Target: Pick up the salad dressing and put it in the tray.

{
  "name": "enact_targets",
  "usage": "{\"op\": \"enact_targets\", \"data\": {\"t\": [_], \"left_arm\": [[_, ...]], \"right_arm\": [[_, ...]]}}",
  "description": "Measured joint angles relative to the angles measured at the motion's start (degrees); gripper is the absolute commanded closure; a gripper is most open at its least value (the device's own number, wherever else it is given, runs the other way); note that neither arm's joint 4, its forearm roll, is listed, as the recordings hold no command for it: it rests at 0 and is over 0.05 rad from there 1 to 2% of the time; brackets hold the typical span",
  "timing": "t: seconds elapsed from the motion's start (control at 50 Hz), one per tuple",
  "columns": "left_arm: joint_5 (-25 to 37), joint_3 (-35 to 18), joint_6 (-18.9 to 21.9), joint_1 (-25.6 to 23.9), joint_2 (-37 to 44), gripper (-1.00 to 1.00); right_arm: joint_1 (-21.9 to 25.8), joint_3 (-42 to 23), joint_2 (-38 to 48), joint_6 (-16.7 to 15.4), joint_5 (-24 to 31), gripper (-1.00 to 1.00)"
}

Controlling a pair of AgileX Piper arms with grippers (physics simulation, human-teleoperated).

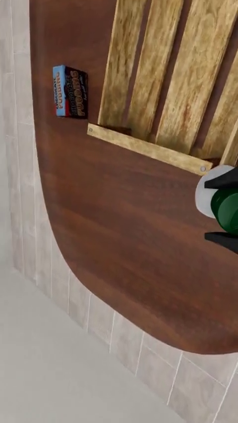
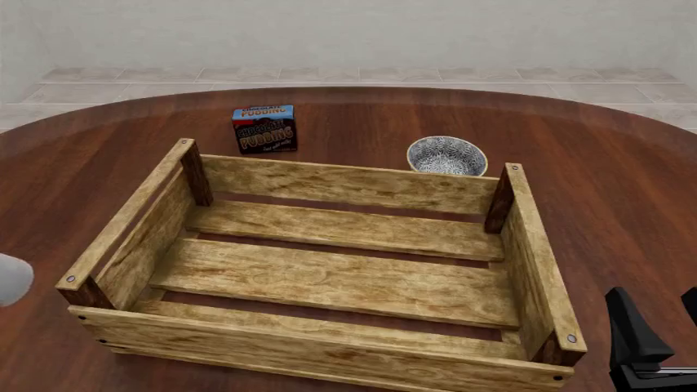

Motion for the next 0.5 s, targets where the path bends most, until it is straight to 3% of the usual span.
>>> {"op": "enact_targets", "data": {"t": [0.5], "left_arm": [[-1.05, -4.09, 0.85, -11.72, 3.04, 1.0]], "right_arm": [[0.0, 0.0, 0.0, 0.0, 0.0, -1.0]]}}
